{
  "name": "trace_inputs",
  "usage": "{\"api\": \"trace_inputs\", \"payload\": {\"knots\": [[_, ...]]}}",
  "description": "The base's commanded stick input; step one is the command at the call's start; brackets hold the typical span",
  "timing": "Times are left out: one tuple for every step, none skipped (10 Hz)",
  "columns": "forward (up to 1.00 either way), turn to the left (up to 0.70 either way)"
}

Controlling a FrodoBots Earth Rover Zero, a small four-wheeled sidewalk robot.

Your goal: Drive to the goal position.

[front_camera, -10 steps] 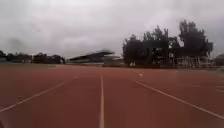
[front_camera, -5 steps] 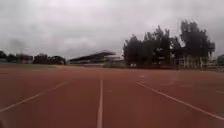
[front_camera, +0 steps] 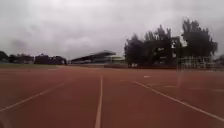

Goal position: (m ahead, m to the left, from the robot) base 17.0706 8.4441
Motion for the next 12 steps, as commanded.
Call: {"api": "trace_inputs", "payload": {"knots": [[0.70, 0.00], [0.70, 0.00], [0.70, 0.00], [0.70, 0.00], [0.70, 0.00], [0.70, 0.00], [0.70, 0.00], [0.70, 0.00], [0.70, 0.00], [0.70, 0.00], [0.70, 0.00], [0.70, 0.00]]}}
